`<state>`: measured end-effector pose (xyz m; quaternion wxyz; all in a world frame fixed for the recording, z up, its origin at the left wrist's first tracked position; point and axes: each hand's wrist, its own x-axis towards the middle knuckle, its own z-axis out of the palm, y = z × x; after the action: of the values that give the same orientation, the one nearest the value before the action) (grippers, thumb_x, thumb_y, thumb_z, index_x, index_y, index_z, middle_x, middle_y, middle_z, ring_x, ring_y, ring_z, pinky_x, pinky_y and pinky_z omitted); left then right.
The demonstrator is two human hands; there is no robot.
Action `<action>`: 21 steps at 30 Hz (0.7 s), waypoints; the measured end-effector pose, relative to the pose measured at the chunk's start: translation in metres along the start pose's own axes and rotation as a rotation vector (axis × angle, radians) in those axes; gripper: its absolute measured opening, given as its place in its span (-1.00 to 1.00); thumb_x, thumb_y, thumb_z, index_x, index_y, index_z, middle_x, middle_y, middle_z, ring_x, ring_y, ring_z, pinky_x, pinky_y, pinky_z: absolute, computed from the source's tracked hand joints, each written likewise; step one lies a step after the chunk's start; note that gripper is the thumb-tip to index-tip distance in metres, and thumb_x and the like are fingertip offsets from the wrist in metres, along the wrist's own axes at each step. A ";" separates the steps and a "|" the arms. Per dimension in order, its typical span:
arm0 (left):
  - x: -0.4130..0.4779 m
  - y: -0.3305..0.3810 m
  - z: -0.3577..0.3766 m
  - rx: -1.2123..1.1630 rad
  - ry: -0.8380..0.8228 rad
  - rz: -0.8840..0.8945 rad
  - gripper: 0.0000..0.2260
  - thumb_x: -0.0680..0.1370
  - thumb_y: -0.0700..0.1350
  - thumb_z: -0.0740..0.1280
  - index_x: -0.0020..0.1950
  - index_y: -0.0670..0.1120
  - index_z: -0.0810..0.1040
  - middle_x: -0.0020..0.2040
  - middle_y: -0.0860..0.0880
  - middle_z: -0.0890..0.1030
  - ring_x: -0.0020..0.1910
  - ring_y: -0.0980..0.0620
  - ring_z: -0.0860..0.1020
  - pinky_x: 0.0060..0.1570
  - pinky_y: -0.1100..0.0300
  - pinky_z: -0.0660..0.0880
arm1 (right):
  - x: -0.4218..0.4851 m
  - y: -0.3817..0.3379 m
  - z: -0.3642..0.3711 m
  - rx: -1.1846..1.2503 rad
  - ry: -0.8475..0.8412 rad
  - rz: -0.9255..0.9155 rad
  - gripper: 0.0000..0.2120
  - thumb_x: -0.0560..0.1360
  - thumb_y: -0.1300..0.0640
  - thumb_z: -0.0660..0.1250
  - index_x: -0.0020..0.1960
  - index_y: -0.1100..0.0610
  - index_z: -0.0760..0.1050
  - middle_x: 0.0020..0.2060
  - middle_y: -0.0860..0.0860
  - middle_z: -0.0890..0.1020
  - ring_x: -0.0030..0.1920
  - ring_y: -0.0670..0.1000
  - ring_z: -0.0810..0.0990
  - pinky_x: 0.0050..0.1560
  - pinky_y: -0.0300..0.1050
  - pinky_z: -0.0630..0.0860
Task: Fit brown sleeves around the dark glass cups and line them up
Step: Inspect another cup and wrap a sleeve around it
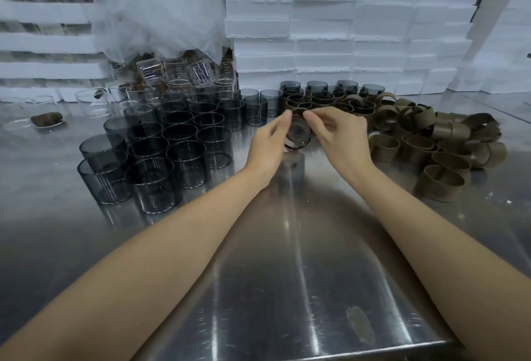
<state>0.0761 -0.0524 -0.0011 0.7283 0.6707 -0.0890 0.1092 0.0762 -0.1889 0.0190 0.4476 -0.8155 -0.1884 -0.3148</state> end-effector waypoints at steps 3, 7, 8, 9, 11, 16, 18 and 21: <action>0.003 -0.001 -0.002 -0.180 0.070 -0.138 -0.70 0.65 0.04 0.22 0.09 -0.13 0.64 0.01 -0.10 0.70 0.03 0.02 0.67 0.00 0.03 0.64 | -0.005 -0.003 0.011 0.092 -0.059 0.105 -0.73 0.55 0.17 0.35 0.24 0.16 0.56 -0.04 -0.13 0.64 -0.03 -0.29 0.59 0.09 -0.46 0.45; 0.003 0.001 0.000 -0.161 0.085 -0.136 -0.74 0.66 -0.02 0.22 0.15 -0.15 0.62 0.09 -0.16 0.67 0.09 -0.04 0.65 0.04 0.03 0.63 | -0.006 0.001 0.016 0.154 -0.034 0.167 -0.76 0.57 0.25 0.30 0.23 0.20 0.51 0.04 -0.05 0.64 -0.01 -0.33 0.56 0.07 -0.54 0.40; 0.002 0.001 0.000 -0.141 0.082 -0.128 -0.74 0.66 -0.04 0.23 0.16 -0.16 0.62 0.13 -0.18 0.65 0.14 -0.06 0.63 0.05 0.03 0.63 | -0.005 0.001 0.014 0.135 -0.019 0.165 -0.76 0.59 0.24 0.27 0.24 0.19 0.52 0.04 -0.06 0.64 0.01 -0.32 0.56 0.06 -0.55 0.39; 0.002 0.001 0.001 -0.113 0.073 -0.114 -0.74 0.66 -0.04 0.23 0.16 -0.17 0.62 0.13 -0.19 0.64 0.17 -0.06 0.61 0.06 0.04 0.62 | -0.004 0.002 0.013 0.116 -0.011 0.161 -0.75 0.60 0.24 0.25 0.25 0.17 0.53 0.05 -0.07 0.63 0.05 -0.29 0.56 0.07 -0.56 0.38; -0.001 0.001 0.003 -0.042 0.047 -0.073 -0.73 0.66 -0.05 0.23 0.14 -0.21 0.61 0.02 -0.14 0.65 0.11 -0.03 0.61 0.10 0.03 0.61 | -0.004 0.003 0.011 0.089 0.000 0.152 -0.73 0.62 0.23 0.21 0.28 0.14 0.53 0.05 -0.10 0.61 0.09 -0.24 0.55 0.09 -0.54 0.39; -0.004 0.001 0.004 0.123 -0.014 0.008 -0.68 0.67 -0.05 0.20 0.33 -0.20 0.51 0.07 -0.25 0.59 0.03 -0.04 0.57 0.17 -0.07 0.57 | -0.005 0.006 0.009 0.039 0.022 0.126 -0.70 0.63 0.22 0.19 0.32 0.12 0.52 -0.04 -0.12 0.62 -0.02 -0.23 0.56 0.08 -0.44 0.42; -0.002 -0.001 0.002 0.213 0.000 0.046 -0.70 0.68 -0.06 0.17 0.26 -0.21 0.53 0.08 -0.32 0.56 0.06 -0.25 0.55 0.16 -0.21 0.53 | -0.006 0.006 0.009 0.008 0.014 0.100 -0.70 0.62 0.22 0.20 0.32 0.14 0.53 -0.12 -0.11 0.62 -0.10 -0.24 0.55 -0.01 -0.49 0.41; -0.001 -0.004 0.002 0.260 0.026 0.066 -0.73 0.68 -0.09 0.15 0.17 -0.20 0.55 0.02 -0.30 0.58 0.12 -0.31 0.53 0.13 -0.25 0.52 | -0.007 0.004 0.010 0.006 0.008 0.094 -0.71 0.61 0.23 0.23 0.30 0.18 0.54 -0.12 -0.08 0.62 -0.07 -0.13 0.59 0.03 -0.38 0.49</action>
<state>0.0766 -0.0543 -0.0049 0.6322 0.7547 -0.0866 0.1526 0.0773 -0.1827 0.0076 0.4651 -0.8209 -0.1490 -0.2959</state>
